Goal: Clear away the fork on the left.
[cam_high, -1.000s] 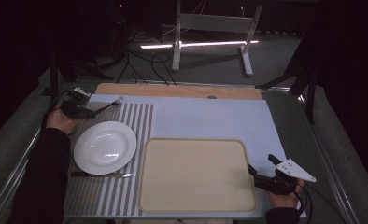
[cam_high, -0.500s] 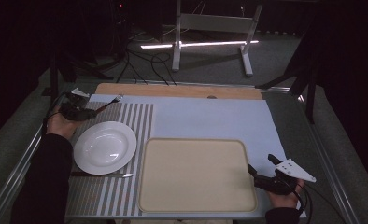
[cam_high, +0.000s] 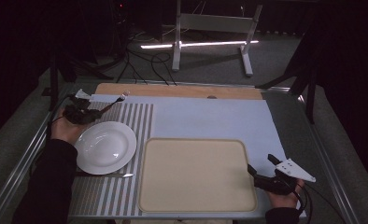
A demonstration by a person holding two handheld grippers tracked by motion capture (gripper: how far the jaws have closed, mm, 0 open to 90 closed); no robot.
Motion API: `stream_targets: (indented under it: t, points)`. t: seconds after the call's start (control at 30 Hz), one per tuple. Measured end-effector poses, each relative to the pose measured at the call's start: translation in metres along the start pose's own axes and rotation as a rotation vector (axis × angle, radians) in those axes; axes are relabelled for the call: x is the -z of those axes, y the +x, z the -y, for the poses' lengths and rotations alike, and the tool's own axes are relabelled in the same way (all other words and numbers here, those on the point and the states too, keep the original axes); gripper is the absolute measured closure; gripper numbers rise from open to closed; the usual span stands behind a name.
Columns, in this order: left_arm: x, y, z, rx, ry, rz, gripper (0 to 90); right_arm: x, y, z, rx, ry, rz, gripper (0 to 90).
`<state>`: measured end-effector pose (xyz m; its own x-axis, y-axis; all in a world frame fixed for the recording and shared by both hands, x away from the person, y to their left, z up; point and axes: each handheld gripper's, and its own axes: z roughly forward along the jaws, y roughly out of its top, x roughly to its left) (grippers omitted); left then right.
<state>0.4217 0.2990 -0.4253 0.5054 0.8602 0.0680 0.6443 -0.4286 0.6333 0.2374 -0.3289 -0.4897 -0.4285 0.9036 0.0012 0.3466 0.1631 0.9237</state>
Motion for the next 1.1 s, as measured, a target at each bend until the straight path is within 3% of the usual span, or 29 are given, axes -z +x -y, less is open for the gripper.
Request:
stream_targets:
  t: [0.57,0.87,1.1]
  points:
    - [0.011,-0.034,0.005,0.004,-0.057,0.005,76.7,-0.001,0.001,0.000,0.000,0.002,-0.006,9.2]
    - [0.019,-0.050,0.009,0.017,-0.090,-0.020,76.6,-0.001,0.002,-0.001,0.004,0.001,-0.005,9.2]
    - [0.021,-0.064,0.009,0.016,-0.088,-0.010,76.6,-0.001,0.003,-0.001,0.004,0.000,-0.009,9.2]
